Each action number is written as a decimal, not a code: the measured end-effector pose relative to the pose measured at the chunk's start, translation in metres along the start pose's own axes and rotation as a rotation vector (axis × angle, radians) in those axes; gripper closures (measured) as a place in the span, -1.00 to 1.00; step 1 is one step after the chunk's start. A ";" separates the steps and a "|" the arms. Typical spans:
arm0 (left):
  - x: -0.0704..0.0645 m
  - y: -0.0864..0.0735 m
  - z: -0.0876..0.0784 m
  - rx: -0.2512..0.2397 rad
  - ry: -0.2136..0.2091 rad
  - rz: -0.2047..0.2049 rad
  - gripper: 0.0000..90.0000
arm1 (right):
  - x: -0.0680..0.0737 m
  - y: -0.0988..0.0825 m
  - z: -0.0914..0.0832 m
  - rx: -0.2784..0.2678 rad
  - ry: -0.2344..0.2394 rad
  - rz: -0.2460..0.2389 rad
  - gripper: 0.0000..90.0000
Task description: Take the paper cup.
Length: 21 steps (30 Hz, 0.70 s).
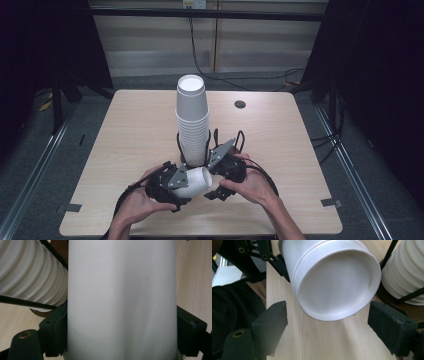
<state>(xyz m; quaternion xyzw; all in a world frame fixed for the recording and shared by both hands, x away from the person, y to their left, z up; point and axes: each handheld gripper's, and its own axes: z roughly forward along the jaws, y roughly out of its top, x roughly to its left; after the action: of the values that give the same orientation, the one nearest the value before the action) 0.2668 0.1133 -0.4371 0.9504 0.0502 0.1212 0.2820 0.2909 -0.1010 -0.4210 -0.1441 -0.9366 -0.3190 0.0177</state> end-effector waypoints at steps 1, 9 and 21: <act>-0.001 0.000 0.001 -0.007 -0.002 -0.006 -0.65 | 0.000 0.000 0.001 0.014 -0.009 0.004 -0.70; -0.003 0.004 0.006 0.006 -0.014 0.020 -0.65 | -0.001 0.003 0.008 0.064 0.036 0.005 -0.67; -0.008 0.006 0.012 0.015 -0.026 0.034 -0.65 | -0.002 0.011 0.018 0.078 0.094 -0.010 -0.59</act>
<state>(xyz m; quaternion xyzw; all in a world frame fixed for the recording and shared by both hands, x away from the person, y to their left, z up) 0.2620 0.1005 -0.4454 0.9547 0.0315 0.1133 0.2734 0.2974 -0.0827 -0.4290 -0.1236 -0.9470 -0.2890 0.0659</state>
